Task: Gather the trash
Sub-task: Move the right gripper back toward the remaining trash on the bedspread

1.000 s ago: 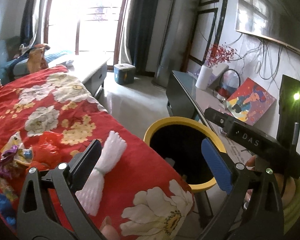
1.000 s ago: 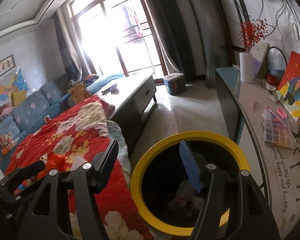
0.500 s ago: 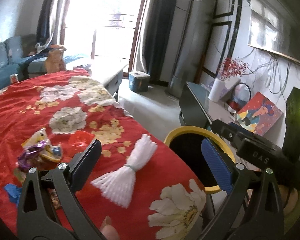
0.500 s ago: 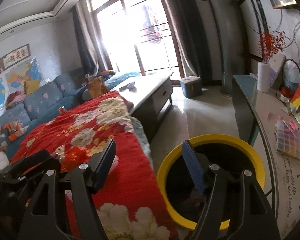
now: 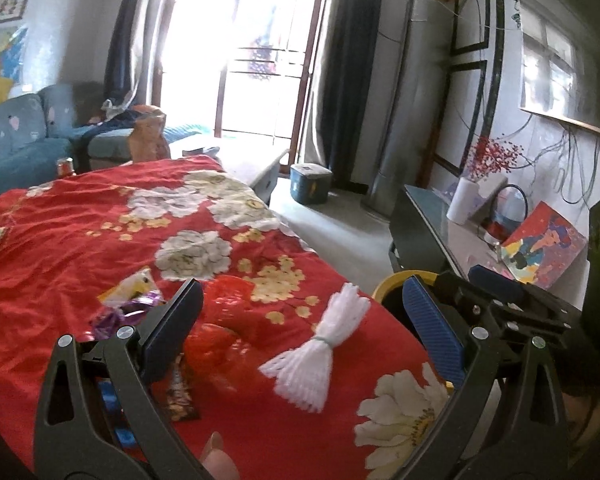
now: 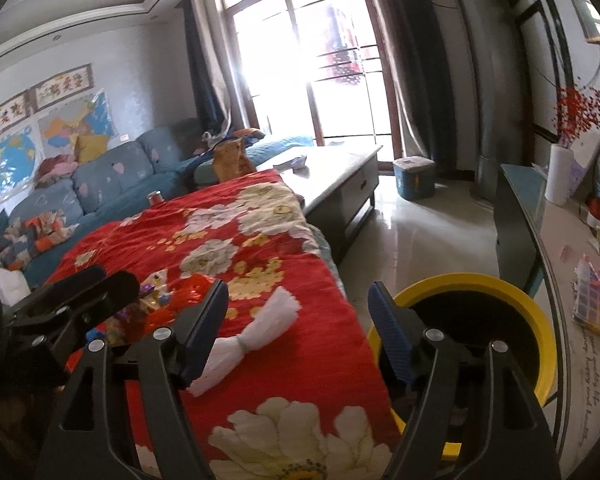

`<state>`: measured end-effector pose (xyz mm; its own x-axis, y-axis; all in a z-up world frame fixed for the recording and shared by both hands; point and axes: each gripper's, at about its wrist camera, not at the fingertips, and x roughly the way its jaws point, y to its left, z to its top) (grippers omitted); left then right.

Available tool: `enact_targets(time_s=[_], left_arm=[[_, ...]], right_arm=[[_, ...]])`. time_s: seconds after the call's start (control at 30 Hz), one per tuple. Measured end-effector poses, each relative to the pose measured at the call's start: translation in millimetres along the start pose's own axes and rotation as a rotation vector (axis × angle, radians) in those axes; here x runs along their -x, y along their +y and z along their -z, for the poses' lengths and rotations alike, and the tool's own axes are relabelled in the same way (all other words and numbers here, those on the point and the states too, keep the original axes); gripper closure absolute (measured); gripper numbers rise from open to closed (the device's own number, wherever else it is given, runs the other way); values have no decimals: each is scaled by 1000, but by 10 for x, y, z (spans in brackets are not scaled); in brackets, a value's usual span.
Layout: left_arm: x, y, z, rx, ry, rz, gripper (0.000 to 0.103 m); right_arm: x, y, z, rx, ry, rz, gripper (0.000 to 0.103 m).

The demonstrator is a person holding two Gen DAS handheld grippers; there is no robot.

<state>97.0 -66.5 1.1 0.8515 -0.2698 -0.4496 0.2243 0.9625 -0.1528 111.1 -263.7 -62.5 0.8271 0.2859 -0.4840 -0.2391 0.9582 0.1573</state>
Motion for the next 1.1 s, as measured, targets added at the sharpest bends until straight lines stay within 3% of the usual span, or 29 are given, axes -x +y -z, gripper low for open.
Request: enact_targets(time_s=[0.7,1.1], left_arm=[[339,846,26,134,-34,-179,11],[426,1510,416,284,61,-297,11]], right_arm=[[-232,504,-46,67,40,-80,32],[-606,639,127,57,124,-62,31]])
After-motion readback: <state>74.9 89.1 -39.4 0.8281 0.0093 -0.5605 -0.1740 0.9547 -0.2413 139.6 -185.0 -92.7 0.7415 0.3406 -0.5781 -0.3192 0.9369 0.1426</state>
